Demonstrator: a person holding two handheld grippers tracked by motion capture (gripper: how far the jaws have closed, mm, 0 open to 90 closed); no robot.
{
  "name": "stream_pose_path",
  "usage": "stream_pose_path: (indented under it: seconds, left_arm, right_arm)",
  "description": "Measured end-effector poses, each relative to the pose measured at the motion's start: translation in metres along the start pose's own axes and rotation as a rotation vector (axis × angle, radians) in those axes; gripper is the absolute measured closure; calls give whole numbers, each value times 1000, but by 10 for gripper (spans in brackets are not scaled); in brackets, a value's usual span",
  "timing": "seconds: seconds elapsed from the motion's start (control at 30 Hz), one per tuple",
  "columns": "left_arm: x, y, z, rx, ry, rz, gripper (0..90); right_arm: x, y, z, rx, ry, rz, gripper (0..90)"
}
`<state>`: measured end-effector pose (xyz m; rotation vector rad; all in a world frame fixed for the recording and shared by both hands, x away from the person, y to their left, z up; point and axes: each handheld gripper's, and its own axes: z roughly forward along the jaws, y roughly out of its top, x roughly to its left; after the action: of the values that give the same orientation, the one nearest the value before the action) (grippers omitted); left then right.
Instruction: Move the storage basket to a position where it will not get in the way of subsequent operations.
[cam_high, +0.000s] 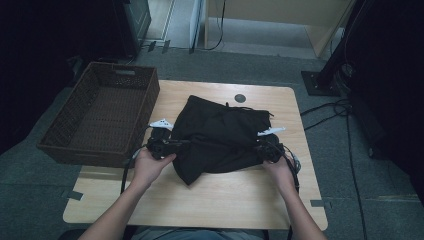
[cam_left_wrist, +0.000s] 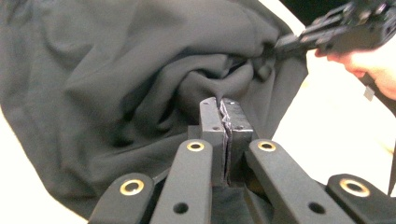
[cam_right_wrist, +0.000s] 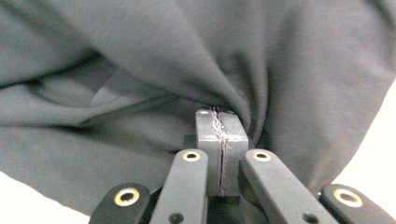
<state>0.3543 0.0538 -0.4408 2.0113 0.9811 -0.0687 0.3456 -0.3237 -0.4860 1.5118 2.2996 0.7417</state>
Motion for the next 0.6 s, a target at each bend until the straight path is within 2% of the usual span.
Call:
stream_pose_path:
  seconds: [0.03, 0.1, 0.13, 0.17, 0.27, 0.33, 0.37, 0.4, 0.43, 0.5, 0.57, 0.6]
  left_arm:
    - [2, 0, -2, 16, 16, 10, 898]
    - [7, 0, -9, -1, 42, -13, 899]
    - [10, 0, -13, -18, 48, -40, 898]
    - [12, 0, -14, -25, 55, -56, 898]
    - [17, -1, -10, -4, 81, -59, 895]
    - [19, -2, -6, 6, 83, -69, 891]
    - [20, -3, -2, 21, 68, -78, 881]
    - [20, -3, -1, 20, 58, -77, 862]
    - [19, -3, -1, 12, 39, -79, 833]
    - [15, -3, -1, 8, 14, -76, 776]
    - [7, -3, 0, -1, -7, -50, 734]
    - [4, -3, 2, 9, -16, -41, 684]
  right_arm:
    - [-3, 1, -2, -6, -2, 10, 899]
    - [-12, 2, -8, -12, -18, 22, 899]
    - [-16, 3, -11, -15, -37, 23, 900]
    - [-20, 3, -13, -11, -78, 13, 900]
    - [-32, 5, -18, -11, -164, 17, 895]
    - [-33, 8, -21, -49, -188, 35, 875]
    - [-30, 10, -24, -78, -179, 39, 833]
    - [-23, 12, -26, -131, -108, 35, 780]
    - [-18, 12, -27, -149, -74, 32, 741]
    - [-6, 13, -26, -155, -22, 13, 727]
    - [10, 10, -21, -144, 51, 0, 702]
    - [15, 8, -19, -136, 64, -4, 671]
